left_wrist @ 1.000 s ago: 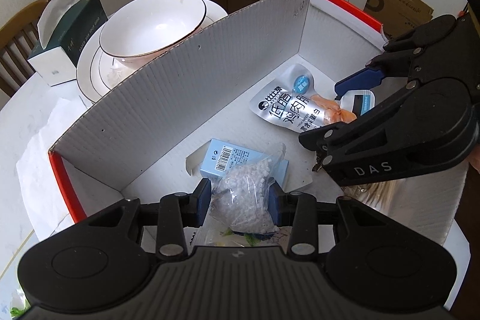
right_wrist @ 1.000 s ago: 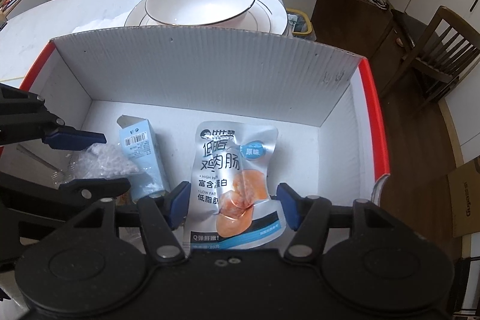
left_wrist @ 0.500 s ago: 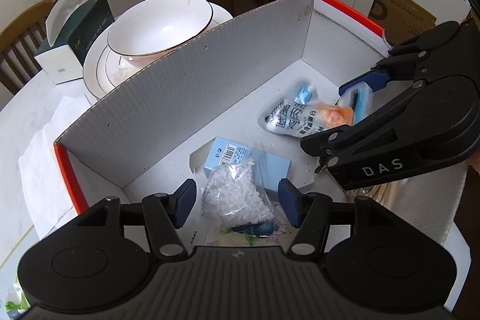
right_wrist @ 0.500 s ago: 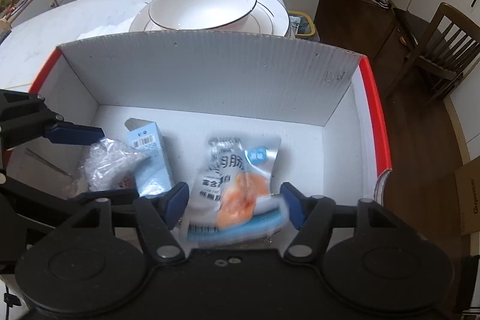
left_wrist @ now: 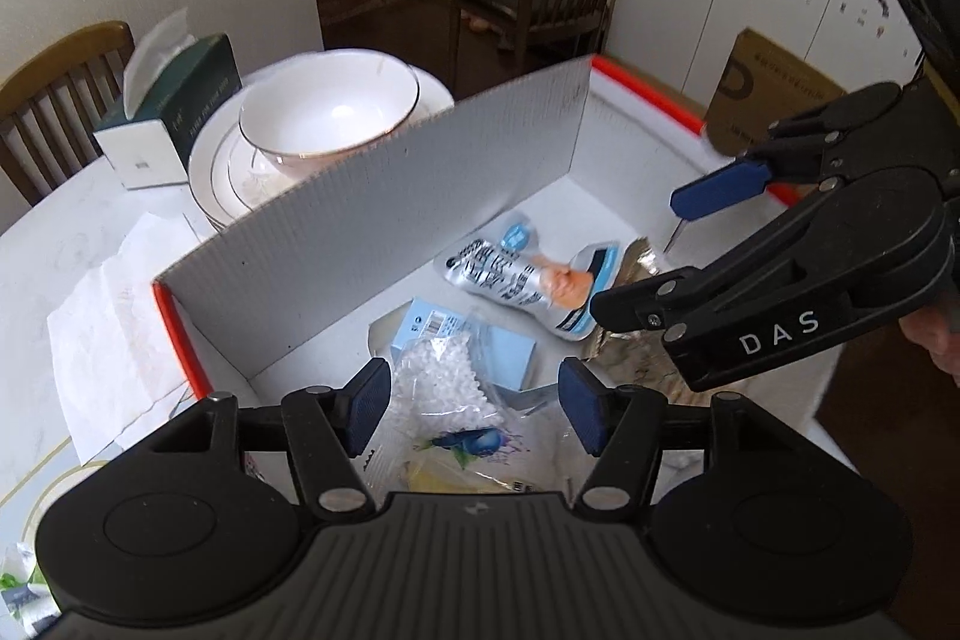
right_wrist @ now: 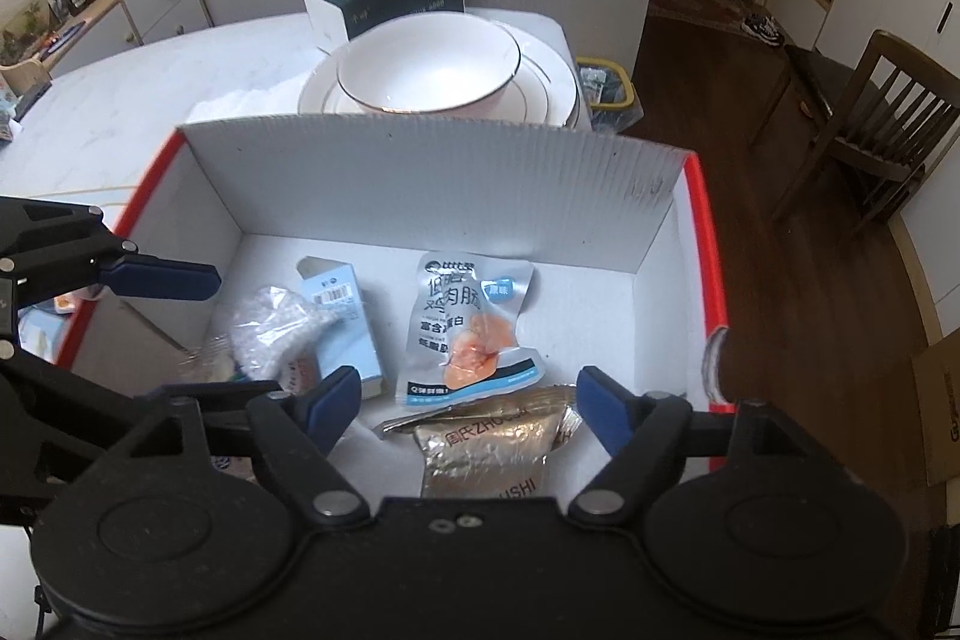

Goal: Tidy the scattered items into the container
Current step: 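Open both tools to drop the bead bag and pouch into the box, then withdraw both tools from the box toward the tissue pack and clip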

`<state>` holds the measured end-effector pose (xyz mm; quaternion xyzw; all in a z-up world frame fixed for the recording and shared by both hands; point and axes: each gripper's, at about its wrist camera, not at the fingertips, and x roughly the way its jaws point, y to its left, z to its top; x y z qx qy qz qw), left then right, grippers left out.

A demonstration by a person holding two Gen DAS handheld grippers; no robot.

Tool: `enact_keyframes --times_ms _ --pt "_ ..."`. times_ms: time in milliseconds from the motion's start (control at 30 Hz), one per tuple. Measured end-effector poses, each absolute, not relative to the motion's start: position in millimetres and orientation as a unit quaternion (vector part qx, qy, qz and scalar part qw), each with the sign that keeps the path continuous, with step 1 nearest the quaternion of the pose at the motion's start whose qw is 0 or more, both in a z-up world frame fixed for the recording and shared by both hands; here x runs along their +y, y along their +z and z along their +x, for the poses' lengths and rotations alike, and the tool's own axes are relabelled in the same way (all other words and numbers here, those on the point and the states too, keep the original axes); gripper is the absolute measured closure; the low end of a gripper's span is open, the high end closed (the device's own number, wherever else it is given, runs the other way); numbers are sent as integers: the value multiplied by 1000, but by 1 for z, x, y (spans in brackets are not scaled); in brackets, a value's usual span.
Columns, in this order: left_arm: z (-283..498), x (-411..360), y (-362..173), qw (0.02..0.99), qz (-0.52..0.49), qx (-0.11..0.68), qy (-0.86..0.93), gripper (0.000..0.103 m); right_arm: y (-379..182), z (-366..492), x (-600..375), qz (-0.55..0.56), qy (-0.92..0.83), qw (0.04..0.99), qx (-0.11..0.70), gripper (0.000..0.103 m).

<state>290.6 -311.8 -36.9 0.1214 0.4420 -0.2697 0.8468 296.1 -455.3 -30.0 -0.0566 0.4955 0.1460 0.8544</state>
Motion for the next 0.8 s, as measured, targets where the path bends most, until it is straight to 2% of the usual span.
enact_keyframes --times_ms 433,667,800 --pt "252 -300 -7 870 94 400 -272 39 3 262 -460 -33 165 873 457 19" --pt "235 -283 0 882 72 387 -259 34 12 242 -458 -22 175 881 439 12" --pt "227 -271 2 888 58 381 -252 26 16 233 -453 -16 179 884 431 9"
